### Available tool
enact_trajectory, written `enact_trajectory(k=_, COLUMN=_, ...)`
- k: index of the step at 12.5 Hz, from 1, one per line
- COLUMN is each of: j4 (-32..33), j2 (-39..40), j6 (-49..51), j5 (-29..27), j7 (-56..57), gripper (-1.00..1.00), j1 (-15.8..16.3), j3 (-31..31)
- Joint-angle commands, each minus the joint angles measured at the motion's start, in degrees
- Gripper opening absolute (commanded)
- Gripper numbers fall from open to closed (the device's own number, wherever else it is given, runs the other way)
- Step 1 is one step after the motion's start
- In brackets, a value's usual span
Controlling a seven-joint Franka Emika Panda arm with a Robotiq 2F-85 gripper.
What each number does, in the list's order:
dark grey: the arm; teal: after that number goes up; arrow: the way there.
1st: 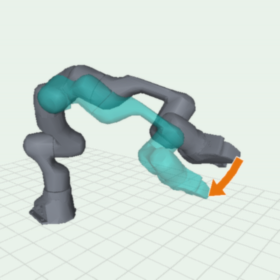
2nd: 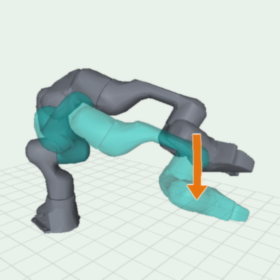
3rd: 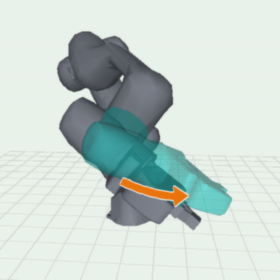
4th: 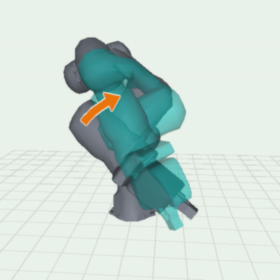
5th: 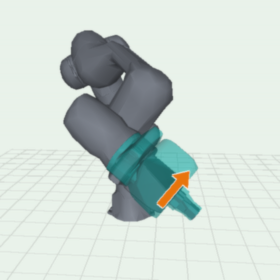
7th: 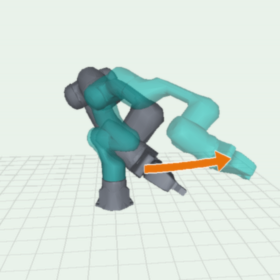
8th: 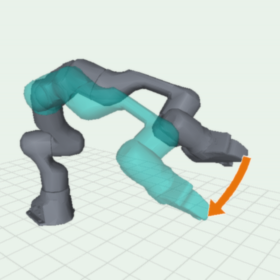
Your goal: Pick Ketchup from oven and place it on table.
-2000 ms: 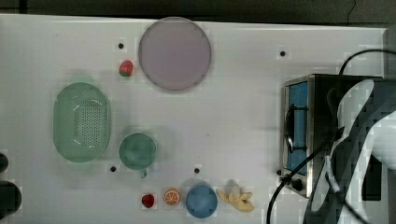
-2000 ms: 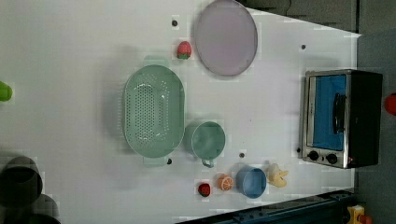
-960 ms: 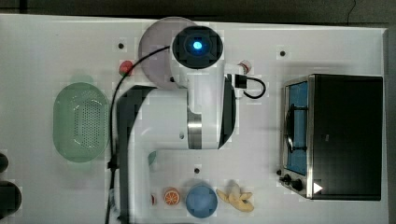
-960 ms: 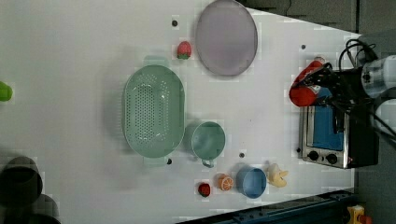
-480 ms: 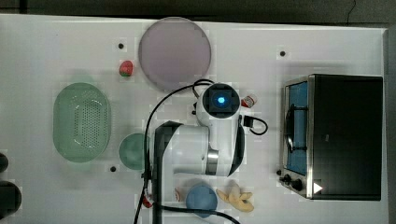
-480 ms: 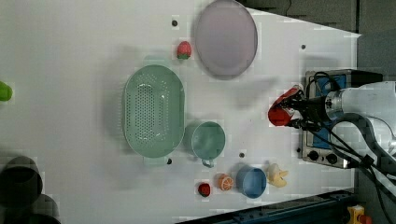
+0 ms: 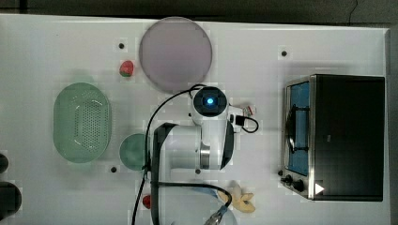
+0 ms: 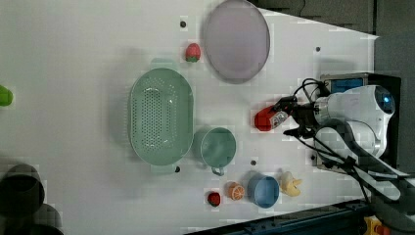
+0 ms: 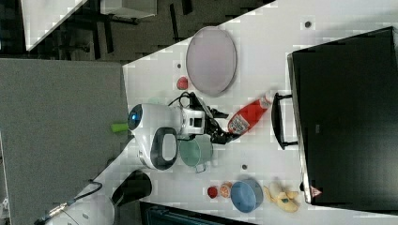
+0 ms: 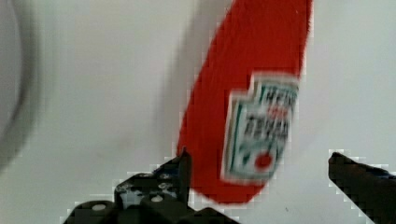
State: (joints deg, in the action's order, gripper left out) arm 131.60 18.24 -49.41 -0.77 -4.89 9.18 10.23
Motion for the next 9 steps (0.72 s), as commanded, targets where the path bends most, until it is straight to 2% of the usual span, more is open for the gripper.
enact_trajectory(k=1, j4=-4.77, j2=-8.99, j6=4.86, j5=-0.15, j7=-2.11, gripper=1.00, j1=0.19, j3=0.14)
enact_trajectory(k=4, j4=-12.90, j2=-14.89, j6=20.30, j5=-0.09, j7=-2.12, gripper=1.00, j1=0.16, j3=0.15)
enact_trajectory(k=6, j4=-24.37, j2=-17.12, j6=31.40, j5=0.05, j7=-2.12, gripper=1.00, j1=0.14, j3=0.21)
enact_trajectory(k=9, j4=-31.24, j2=-17.10, j6=38.82, j5=0.07, j7=-2.12, gripper=1.00, j1=0.14, j3=0.19)
